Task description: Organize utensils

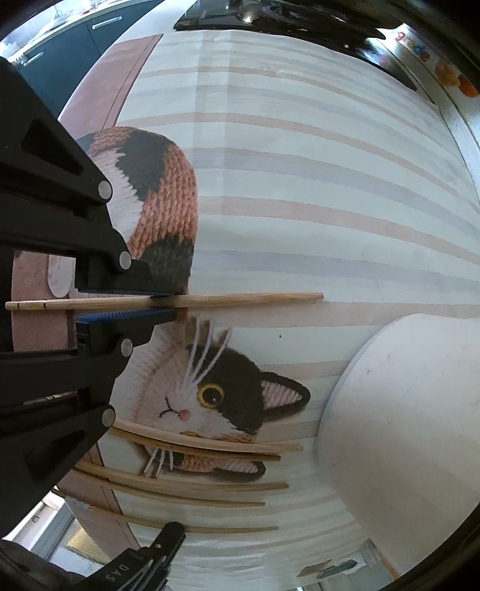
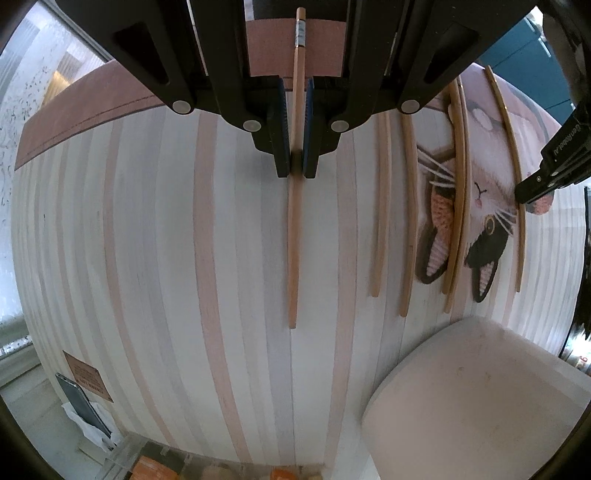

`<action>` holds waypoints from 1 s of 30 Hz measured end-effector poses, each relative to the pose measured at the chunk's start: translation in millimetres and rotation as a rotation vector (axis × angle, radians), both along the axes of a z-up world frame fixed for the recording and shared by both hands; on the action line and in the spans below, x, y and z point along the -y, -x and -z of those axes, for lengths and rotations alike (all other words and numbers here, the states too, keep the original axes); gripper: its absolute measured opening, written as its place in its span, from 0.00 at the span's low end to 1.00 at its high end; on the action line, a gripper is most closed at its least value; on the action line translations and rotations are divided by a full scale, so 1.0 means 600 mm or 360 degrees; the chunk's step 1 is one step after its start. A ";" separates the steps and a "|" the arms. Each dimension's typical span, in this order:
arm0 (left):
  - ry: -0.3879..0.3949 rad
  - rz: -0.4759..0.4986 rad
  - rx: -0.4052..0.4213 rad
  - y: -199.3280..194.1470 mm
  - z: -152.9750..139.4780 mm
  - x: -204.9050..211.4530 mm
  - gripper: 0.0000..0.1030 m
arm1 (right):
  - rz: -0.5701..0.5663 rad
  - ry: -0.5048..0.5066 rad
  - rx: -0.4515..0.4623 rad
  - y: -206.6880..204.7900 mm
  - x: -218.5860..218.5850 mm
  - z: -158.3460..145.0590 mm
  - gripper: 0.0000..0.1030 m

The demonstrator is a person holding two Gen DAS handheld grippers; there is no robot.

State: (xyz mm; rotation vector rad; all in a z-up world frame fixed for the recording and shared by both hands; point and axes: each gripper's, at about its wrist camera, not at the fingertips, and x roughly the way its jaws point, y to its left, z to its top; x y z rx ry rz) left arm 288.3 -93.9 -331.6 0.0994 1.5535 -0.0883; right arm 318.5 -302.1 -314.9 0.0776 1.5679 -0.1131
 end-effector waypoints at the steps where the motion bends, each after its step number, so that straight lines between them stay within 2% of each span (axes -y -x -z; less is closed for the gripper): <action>1: -0.0006 0.0009 0.0001 -0.002 0.001 0.002 0.07 | -0.0001 0.0003 0.0001 -0.004 -0.001 0.002 0.08; 9: -0.0001 0.0001 0.0028 0.002 0.002 0.015 0.06 | 0.0030 0.0004 0.0026 -0.024 -0.017 0.012 0.07; 14: 0.0002 -0.0020 0.0104 0.012 -0.030 0.008 0.05 | 0.0128 -0.0080 0.0084 -0.010 0.012 -0.010 0.07; 23: 0.0049 -0.0043 0.0475 0.000 -0.172 0.007 0.04 | 0.0225 -0.0174 0.0292 -0.015 0.048 -0.097 0.07; 30: 0.0142 -0.0113 0.0685 -0.020 -0.269 -0.014 0.04 | 0.0244 -0.0207 0.0498 -0.020 0.052 -0.171 0.06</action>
